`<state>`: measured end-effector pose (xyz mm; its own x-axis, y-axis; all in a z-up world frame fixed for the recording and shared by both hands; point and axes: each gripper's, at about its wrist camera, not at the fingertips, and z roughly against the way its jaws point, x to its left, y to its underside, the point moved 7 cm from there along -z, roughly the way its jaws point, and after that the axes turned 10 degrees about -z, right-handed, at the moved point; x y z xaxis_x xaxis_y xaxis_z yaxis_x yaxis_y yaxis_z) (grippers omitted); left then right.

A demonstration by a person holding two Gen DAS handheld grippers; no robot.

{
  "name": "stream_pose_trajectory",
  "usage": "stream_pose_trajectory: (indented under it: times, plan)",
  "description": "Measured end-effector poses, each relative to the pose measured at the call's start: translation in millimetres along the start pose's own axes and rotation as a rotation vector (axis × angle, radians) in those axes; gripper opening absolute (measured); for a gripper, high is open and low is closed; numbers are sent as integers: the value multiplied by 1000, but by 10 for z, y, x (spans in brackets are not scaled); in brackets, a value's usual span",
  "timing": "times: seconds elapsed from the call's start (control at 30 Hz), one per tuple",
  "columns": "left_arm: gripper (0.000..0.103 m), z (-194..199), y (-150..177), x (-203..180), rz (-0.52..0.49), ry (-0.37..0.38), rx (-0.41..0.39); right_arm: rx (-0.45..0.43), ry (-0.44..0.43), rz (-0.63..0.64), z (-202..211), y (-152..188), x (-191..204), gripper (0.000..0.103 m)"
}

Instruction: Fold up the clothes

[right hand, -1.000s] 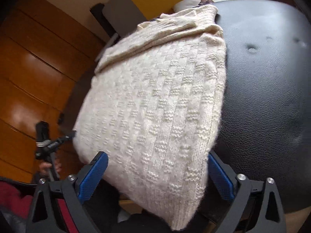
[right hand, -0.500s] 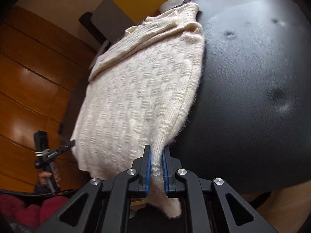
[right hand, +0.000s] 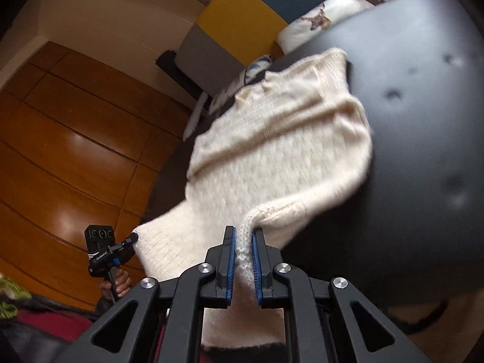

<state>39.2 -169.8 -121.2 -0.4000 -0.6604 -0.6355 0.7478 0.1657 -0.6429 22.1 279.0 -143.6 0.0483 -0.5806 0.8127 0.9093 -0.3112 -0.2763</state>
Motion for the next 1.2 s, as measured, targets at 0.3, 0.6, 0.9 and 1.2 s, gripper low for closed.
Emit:
stream_pose_trajectory:
  times: [0.3,0.6,0.9,1.2]
  plan:
    - [0,-925,-1424,1207,242,-125,-120,-90,93,-55,-524,-1639,-301,11]
    - [5,-1312,-1139,1508,167,-256,87,99,103,48,-692,-1352,-245,66]
    - [16,-861,-604,1290,126,-302,159,257,412,618,-1188,-450,152,75]
    - [29,-813,-503,1051,136,-216,191,326,547,765,-1876,-405,161,11]
